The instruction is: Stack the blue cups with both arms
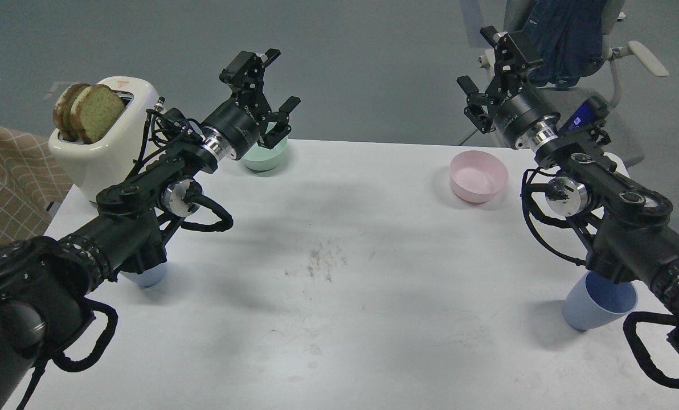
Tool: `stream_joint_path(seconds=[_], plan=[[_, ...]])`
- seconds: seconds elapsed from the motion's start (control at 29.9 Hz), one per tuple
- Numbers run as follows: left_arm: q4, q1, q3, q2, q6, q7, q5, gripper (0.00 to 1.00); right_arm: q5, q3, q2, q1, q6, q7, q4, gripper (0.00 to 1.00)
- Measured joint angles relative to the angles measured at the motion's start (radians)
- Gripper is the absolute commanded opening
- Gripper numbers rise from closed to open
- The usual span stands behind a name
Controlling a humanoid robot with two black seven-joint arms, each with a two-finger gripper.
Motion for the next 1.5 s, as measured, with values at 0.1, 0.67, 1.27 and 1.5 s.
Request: stream_joint_path(seconds=[0.1, 0.67, 1.27, 1.5], plan=[[0.0, -0.001, 0.0, 0.0, 0.0, 0.0, 0.0, 0.98, 0.001, 0.0, 0.0, 0.0, 0.0, 0.0, 0.001, 1.0], [-0.001, -0.008, -0.007, 0.001, 0.0, 0.0, -0.002, 0.98, 0.0, -0.002, 0.006, 0.006, 0.057, 0.0, -0.003, 1.0], [0.0, -0.011, -0.006, -0.001, 0.0, 0.0, 0.0, 0.98, 0.0, 0.0, 0.021, 0.007, 0.054, 0.0, -0.007, 1.0], [0.0, -0.011, -0.004, -0.002, 0.0, 0.0, 0.003, 0.98, 0.0, -0.001, 0.022, 0.007, 0.054, 0.0, -0.007, 1.0]])
